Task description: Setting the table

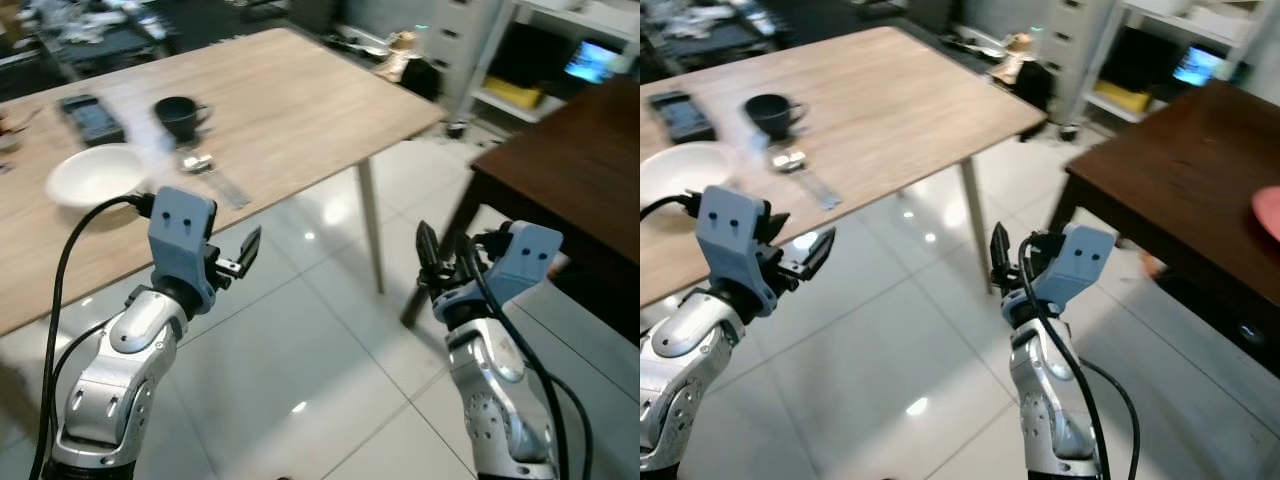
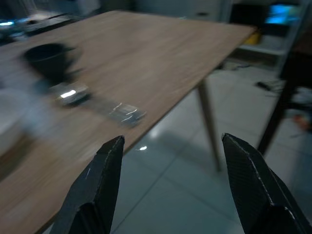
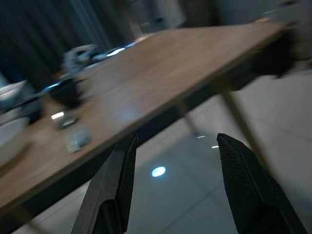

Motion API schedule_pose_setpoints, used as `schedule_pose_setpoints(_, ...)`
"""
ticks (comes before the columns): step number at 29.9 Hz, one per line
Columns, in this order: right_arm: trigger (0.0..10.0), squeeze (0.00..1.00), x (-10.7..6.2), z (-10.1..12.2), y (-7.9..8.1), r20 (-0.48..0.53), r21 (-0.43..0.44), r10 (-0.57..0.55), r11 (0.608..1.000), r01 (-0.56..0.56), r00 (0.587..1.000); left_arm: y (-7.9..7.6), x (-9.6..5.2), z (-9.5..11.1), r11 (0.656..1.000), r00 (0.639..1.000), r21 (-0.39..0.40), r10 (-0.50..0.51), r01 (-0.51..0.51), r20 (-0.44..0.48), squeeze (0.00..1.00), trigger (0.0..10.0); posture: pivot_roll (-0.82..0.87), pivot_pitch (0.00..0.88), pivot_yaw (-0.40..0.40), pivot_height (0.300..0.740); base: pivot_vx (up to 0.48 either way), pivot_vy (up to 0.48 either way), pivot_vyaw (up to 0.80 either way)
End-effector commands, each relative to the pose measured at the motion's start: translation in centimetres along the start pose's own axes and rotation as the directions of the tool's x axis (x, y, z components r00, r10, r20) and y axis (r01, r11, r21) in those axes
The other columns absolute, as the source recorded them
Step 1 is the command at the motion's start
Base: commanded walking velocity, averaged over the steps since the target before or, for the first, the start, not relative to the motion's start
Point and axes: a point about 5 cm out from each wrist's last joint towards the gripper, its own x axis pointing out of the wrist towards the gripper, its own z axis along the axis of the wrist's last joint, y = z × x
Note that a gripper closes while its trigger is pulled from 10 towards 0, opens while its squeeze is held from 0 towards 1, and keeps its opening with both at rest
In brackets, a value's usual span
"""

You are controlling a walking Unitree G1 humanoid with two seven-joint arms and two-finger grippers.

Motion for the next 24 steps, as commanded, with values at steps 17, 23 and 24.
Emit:
schedule_pose_setpoints(17,10.0,0.00,-0.25,-0.19,-0.39,-0.009,-0.013,0.000,1.000,0.000,1.000,0.11,-0.28,-0.93,1.000,1.000,0.010,0.011,-0.011,-0.027,0.00,10.0,0.09,0.146,0.064,0.740,0.000,0.000,0.78)
schedule_pose_setpoints(23,10.0,0.00,-0.34,-0.27,-0.44,-0.013,-0.019,0.004,1.000,-0.004,1.000,0.10,-0.36,-1.20,1.000,0.999,0.012,0.014,-0.014,-0.037,0.00,10.0,0.09,0.149,0.064,0.740,0.000,0.000,0.78)
schedule_pose_setpoints(24,10.0,0.00,-0.33,-0.26,-0.44,-0.012,-0.019,0.004,1.000,-0.004,1.000,0.13,-0.33,-1.16,1.000,0.999,0.013,0.016,-0.015,-0.036,0.00,10.0,0.09,0.149,0.064,0.740,0.000,0.000,0.78)
